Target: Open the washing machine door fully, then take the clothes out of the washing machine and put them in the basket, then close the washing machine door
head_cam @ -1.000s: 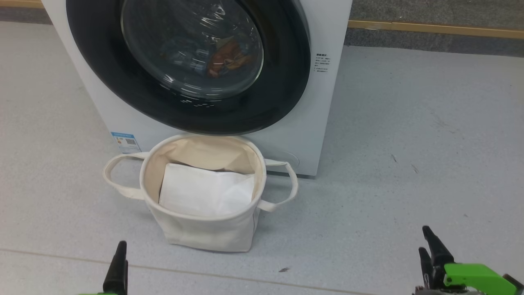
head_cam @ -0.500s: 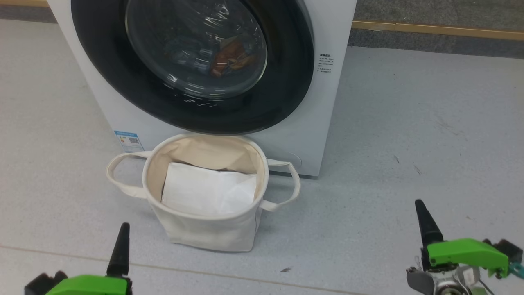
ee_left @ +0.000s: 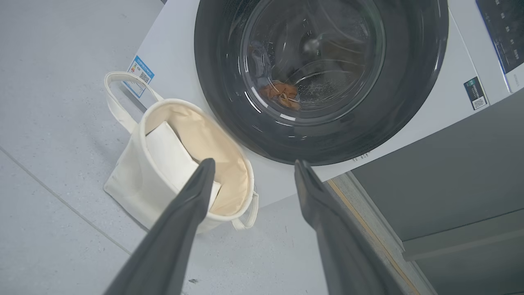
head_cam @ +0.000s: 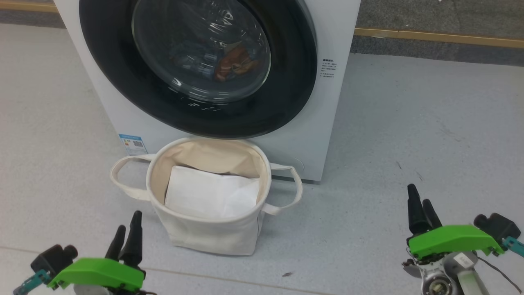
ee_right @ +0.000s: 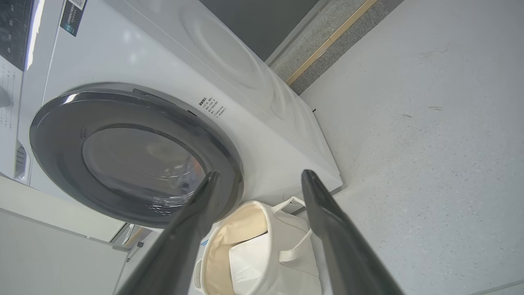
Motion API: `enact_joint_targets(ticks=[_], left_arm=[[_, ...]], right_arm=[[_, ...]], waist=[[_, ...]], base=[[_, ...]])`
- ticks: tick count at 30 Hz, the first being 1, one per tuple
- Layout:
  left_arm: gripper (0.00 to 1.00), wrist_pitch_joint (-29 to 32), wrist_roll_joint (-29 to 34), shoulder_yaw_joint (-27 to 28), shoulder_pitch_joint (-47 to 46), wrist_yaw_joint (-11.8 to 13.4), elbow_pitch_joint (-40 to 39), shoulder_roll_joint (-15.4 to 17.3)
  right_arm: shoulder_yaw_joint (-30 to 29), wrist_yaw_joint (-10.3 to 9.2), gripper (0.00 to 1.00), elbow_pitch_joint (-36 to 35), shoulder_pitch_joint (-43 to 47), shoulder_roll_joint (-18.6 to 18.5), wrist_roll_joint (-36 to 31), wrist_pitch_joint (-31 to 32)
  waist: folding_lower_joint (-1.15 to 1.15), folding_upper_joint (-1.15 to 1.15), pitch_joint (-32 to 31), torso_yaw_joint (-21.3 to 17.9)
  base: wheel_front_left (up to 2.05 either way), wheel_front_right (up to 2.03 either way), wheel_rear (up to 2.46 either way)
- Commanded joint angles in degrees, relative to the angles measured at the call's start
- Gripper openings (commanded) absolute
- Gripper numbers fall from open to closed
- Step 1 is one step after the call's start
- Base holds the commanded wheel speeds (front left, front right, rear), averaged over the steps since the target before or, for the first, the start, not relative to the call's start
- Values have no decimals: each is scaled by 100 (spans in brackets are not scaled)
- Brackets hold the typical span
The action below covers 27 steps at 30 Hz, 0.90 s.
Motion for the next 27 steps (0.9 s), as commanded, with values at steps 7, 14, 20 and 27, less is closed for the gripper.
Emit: enact_joint_targets(ticks=[7, 14, 20, 27], left_arm=[[100, -119, 503, 18, -439, 112, -334, 448], [100, -221, 811, -59, -513, 201, -419, 606], [100, -335, 1109, -169, -615, 301, -394, 668], [100, -486, 1478, -213, -801, 502, -326, 759]], right_arm=[[171, 0, 100, -266, -454, -45, -908, -197], [221, 0, 100, -245, -577, -49, -1443, -315], [276, 0, 100, -239, -682, -53, -1977, -416], [315, 0, 100, -267, -758, -57, -2560, -533]], waist=[[0, 0, -22, -15], [0, 0, -7, -10], [0, 0, 15, -2], [0, 0, 12, 25]], base=[[0, 0, 0], [0, 0, 0], [0, 0, 0], [0, 0, 0]])
